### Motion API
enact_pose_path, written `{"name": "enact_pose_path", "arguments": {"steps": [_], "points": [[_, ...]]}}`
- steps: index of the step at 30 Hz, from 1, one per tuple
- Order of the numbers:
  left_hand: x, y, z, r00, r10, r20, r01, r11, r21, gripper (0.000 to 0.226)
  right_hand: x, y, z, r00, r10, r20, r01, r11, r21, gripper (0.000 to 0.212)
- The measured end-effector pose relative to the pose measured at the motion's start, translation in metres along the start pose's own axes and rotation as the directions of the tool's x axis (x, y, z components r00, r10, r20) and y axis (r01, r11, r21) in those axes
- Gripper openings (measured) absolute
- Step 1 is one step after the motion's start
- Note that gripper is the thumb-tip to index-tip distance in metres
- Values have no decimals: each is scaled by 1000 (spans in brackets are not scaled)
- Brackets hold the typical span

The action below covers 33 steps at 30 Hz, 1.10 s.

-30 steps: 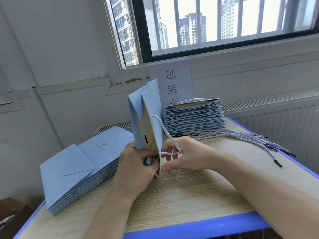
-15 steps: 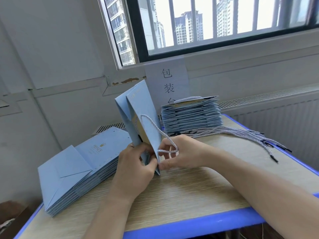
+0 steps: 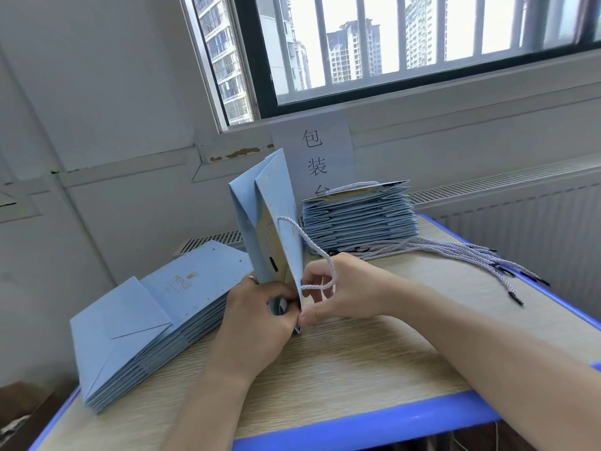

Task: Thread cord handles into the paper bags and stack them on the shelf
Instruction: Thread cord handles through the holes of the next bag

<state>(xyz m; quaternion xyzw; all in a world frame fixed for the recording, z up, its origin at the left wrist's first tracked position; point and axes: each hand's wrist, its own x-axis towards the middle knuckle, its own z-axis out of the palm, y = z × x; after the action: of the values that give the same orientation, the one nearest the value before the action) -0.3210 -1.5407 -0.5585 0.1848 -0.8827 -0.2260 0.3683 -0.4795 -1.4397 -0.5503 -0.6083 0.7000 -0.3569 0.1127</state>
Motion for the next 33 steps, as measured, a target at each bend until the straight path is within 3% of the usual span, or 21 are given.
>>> {"name": "enact_pose_path", "arguments": {"steps": [4,21,24,28,33], "points": [[-2,1,-1,996,25,80,-31,997,76,29,0,2,1,1000,-9,-2,9,1000,21,40],[-1,0,-3,997,74,31,-75,997,36,13,-2,-2,-1,1000,6,-7,-6,999,34,32],[-2,0,-3,997,53,47,-55,998,33,17,-3,-3,-2,1000,0,-5,0,1000,15,37],[-1,0,-2,999,34,-1,-34,999,35,19,-2,-2,-1,1000,-9,13,9,1000,-13,60],[-3,-1,-4,998,65,-22,-63,997,52,17,-3,-5,0,998,20,67,-19,1000,-8,51]]}}
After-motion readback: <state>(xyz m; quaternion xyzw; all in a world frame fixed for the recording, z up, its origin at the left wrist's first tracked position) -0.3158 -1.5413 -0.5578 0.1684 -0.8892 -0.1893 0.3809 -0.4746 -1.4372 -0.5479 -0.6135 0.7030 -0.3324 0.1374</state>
